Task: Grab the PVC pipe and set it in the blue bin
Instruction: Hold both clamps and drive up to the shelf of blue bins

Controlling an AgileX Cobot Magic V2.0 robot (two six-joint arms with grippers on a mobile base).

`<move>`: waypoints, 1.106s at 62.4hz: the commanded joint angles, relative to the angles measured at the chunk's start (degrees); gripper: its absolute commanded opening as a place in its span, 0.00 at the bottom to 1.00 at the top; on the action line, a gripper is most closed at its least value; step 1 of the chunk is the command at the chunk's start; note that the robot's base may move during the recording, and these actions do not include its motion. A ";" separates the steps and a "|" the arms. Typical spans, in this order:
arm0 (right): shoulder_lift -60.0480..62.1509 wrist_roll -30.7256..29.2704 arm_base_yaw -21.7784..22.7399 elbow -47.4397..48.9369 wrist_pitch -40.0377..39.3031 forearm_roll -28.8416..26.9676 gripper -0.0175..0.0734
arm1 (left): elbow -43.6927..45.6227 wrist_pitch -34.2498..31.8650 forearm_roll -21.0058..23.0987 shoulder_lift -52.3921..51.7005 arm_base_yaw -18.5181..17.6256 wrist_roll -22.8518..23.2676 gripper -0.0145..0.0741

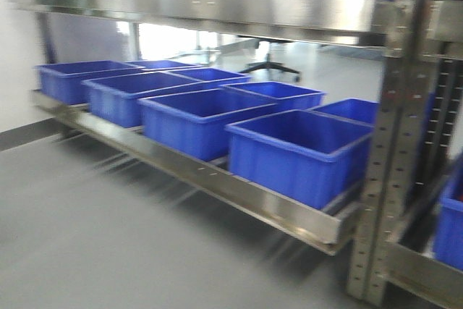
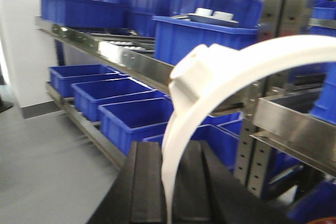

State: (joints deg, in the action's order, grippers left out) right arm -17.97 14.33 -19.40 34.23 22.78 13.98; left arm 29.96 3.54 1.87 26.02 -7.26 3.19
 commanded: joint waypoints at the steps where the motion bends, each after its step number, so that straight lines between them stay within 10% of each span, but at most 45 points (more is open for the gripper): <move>1: 0.17 -0.35 0.07 0.03 -1.34 0.69 0.01 | 0.10 -1.97 0.00 -0.11 0.29 0.40 0.04; 69: 0.17 -0.35 0.07 0.03 -1.34 0.69 0.01 | 0.10 -1.97 0.00 -0.11 0.29 0.40 0.04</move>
State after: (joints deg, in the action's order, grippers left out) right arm -17.97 14.33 -19.40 34.23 22.78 13.98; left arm 29.96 3.54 1.87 26.02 -7.26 3.19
